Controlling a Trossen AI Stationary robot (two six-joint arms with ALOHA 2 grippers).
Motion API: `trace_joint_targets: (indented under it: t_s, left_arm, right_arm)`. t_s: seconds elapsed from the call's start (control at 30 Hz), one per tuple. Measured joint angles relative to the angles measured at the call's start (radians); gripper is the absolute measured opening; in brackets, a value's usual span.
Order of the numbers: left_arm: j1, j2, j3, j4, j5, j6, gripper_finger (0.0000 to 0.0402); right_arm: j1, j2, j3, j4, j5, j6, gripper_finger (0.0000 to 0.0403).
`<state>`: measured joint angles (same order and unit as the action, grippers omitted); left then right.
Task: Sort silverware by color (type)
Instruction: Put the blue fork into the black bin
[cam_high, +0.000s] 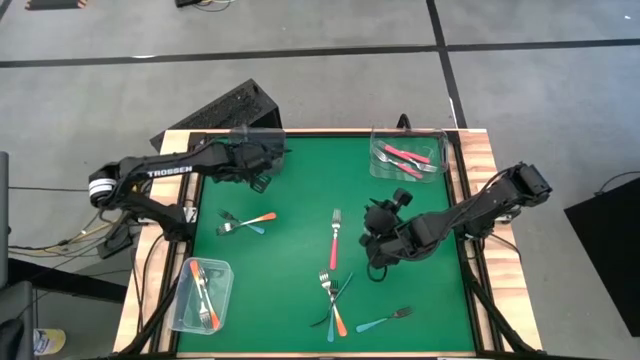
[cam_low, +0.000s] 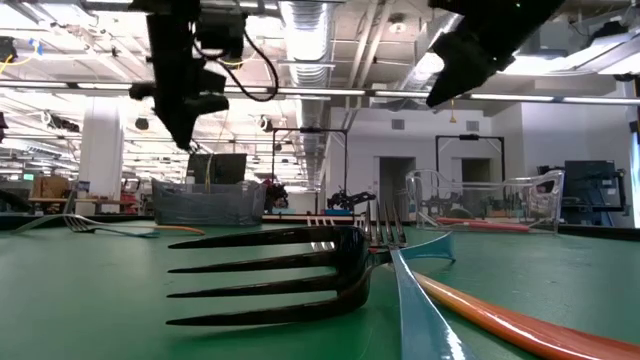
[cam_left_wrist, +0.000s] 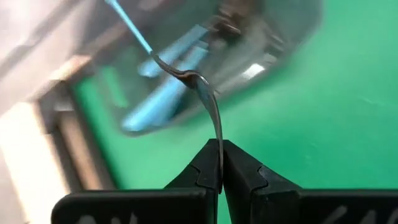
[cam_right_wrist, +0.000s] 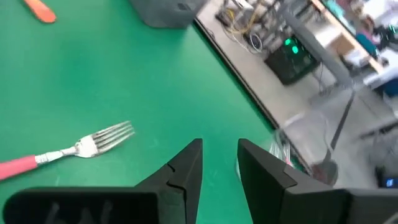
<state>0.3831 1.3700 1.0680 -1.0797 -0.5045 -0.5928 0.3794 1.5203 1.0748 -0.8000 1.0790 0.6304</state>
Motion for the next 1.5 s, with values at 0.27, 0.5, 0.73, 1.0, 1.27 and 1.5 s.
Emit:
trace_joint_targets:
  t_s: [0.27,0.5,0.73,1.0,1.27,1.5]
  left_arm:
    - [-0.08,0.127,0.15,-0.234,-0.022,-0.156,0.0]
    - [-0.121,0.229,0.229,-0.227,-0.026,-0.097,0.0]
    - [-0.151,0.31,0.326,-0.321,0.115,-0.066,0.0]
    - [-0.174,0.307,0.395,-0.488,0.14,-0.109,0.0]
    - [-0.039,0.372,0.394,-0.49,0.251,0.061,0.0]
    - [0.092,0.4,0.394,-0.343,0.278,0.293,0.0001]
  right_arm:
    - [0.035,-0.001,0.0,-0.135,-0.004,0.211,0.0127]
    - [0.1,-0.001,0.0,-0.247,-0.004,0.36,0.0127]
    - [0.145,-0.001,0.0,-0.358,-0.005,0.506,0.0127]
    - [0.198,-0.001,0.0,-0.449,-0.004,0.63,0.0127]
    - [0.236,-0.001,0.0,-0.449,-0.004,0.63,0.0127]
    - [0.243,-0.001,0.0,-0.455,-0.006,0.629,0.0127]
